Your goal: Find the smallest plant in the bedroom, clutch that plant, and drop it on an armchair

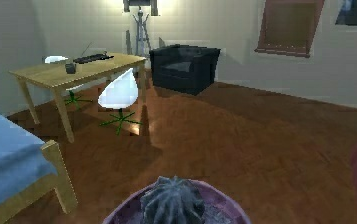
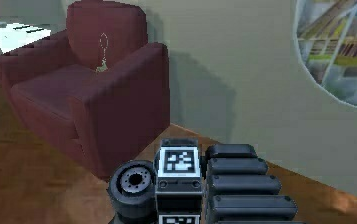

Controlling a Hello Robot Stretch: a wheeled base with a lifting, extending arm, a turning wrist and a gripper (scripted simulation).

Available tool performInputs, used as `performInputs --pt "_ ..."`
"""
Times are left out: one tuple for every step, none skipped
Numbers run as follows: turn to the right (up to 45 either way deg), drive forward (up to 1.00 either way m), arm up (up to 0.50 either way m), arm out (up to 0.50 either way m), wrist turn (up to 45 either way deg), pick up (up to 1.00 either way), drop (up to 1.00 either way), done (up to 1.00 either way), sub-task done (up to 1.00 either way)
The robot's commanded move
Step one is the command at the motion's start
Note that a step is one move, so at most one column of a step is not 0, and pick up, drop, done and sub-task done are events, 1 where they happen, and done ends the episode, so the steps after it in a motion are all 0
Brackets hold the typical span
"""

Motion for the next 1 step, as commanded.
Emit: performInputs --pt "0.0 0.15 0.00 0.00 0.0 0.00 0.00 0.00 0.00"
